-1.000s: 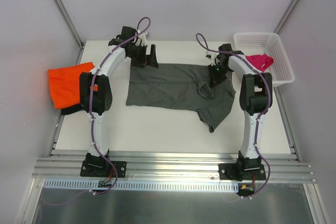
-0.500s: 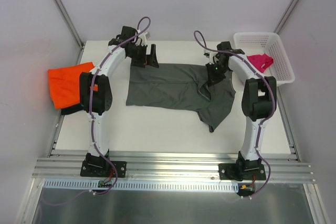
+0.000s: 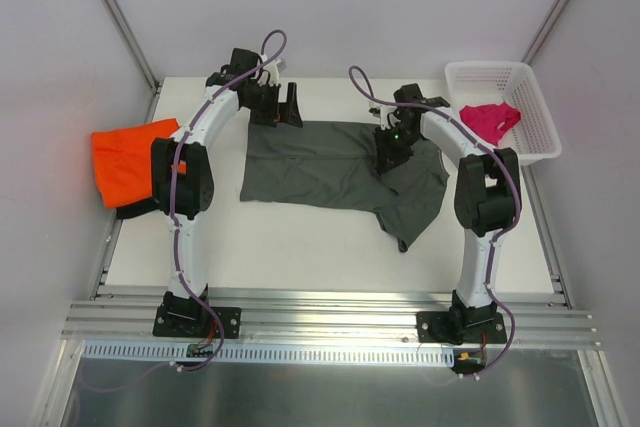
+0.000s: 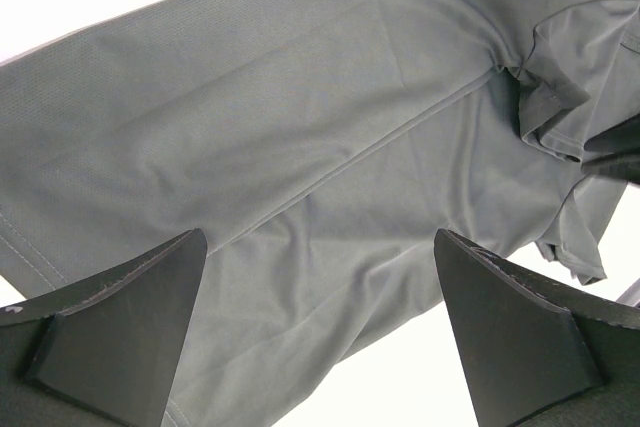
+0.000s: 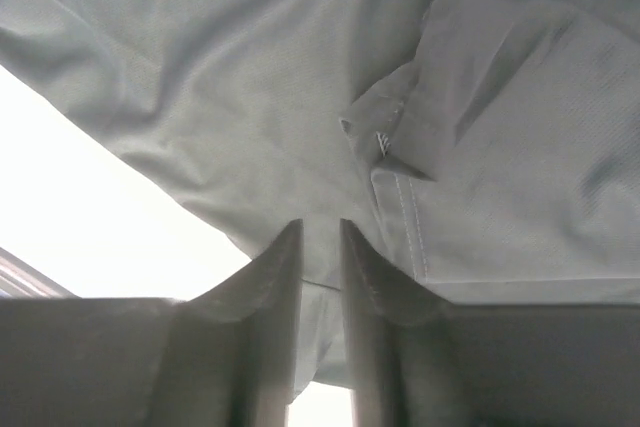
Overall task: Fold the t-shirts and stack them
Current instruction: Fold the flattened tshirt in 1/3 of the way, then grap the side of the flattened tshirt closest away from the robot with both arms
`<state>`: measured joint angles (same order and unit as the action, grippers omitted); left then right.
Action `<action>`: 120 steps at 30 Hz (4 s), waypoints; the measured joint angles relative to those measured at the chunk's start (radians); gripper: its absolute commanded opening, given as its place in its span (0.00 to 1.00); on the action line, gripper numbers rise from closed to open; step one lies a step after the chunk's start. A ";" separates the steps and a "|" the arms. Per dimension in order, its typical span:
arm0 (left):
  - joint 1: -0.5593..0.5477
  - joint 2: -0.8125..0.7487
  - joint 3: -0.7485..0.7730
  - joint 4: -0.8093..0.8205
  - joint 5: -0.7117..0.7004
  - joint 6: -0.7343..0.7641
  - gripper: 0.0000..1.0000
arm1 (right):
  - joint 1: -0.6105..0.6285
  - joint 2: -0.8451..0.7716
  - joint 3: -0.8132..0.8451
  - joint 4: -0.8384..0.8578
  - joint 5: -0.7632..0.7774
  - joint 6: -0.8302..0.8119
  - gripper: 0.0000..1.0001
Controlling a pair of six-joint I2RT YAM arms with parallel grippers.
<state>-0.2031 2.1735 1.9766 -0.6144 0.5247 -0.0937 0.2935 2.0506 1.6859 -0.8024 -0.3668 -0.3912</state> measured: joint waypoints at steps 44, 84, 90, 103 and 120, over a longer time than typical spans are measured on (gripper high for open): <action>0.060 0.236 0.137 0.008 -0.089 0.052 0.99 | -0.296 0.264 0.333 0.048 0.021 0.109 0.52; 0.046 0.336 0.272 0.084 -0.225 -0.010 0.99 | -0.309 0.461 0.594 0.150 0.082 0.164 0.68; 0.024 0.267 0.261 0.082 -0.314 0.027 0.99 | -0.309 0.326 0.504 0.149 0.055 0.163 0.70; 0.014 -0.434 -0.146 0.089 -0.336 0.060 0.99 | -0.273 -0.499 -0.140 0.042 -0.050 0.184 0.69; 0.119 -0.511 -0.713 -0.087 -0.130 -0.004 0.73 | -0.215 -0.771 -0.840 -0.127 -0.086 0.220 0.42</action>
<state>-0.0837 1.6623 1.2640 -0.7017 0.3950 -0.0978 0.0788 1.2800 0.8455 -0.9295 -0.4526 -0.1707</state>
